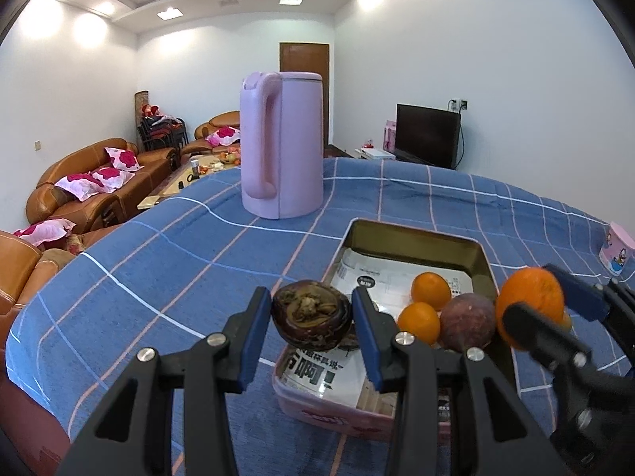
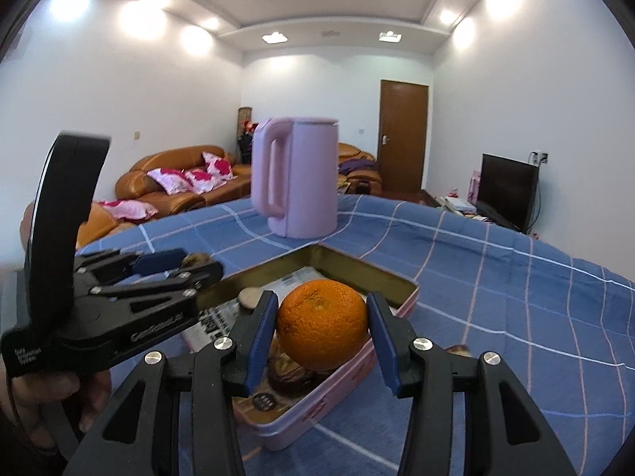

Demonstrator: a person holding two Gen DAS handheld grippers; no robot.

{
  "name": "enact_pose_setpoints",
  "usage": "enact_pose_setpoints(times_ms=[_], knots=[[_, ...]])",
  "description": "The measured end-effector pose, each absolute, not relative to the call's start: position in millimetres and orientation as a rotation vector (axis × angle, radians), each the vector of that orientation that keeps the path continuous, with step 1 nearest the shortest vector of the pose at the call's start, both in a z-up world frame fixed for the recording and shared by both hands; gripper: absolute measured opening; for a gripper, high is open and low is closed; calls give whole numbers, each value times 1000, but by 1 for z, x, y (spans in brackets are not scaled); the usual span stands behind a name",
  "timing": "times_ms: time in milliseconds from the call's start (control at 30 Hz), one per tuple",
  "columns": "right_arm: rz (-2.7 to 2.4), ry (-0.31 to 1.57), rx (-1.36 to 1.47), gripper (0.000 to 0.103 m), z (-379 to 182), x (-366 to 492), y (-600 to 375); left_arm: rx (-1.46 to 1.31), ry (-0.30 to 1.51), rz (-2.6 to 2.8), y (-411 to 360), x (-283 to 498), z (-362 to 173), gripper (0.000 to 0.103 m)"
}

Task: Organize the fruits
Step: 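Carry the brown fruit in the left gripper over the tin while the right carries the orange there, then open the left gripper over the tin while the right releases the orange into it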

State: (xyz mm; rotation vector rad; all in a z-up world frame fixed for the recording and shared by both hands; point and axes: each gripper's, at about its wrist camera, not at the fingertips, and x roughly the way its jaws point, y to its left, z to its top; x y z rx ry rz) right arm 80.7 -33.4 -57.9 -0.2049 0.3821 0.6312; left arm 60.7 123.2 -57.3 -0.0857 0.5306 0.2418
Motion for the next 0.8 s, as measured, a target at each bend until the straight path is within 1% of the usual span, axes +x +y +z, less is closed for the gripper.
enact_pose_setpoints(times_ms=[600,733,800], knots=[[699,500,-225,49,-67,89,-23,-62,551,239,118,61,-63,45],[703,493,-235,50,-68,87,-23,-61,552,233,117,61,-63,46],[698,492,-238,50,-68,86,-22,-64,550,231,117,60,-62,50]])
